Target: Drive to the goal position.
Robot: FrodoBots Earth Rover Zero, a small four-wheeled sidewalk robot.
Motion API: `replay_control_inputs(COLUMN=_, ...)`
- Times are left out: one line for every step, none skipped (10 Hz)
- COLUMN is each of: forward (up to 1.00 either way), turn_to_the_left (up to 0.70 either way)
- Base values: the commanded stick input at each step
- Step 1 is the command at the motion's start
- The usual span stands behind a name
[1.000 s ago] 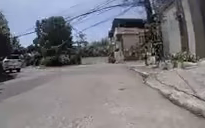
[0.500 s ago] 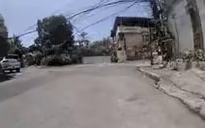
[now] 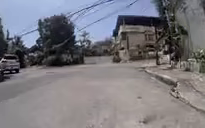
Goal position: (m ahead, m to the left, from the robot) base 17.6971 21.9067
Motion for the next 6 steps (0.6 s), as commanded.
replay_control_inputs(forward=1.0, turn_to_the_left=0.06)
replay_control_inputs(forward=1.0, turn_to_the_left=0.06)
replay_control_inputs(forward=1.0, turn_to_the_left=0.06)
replay_control_inputs(forward=1.0, turn_to_the_left=0.06)
replay_control_inputs(forward=1.0, turn_to_the_left=0.06)
replay_control_inputs(forward=1.0, turn_to_the_left=0.06)
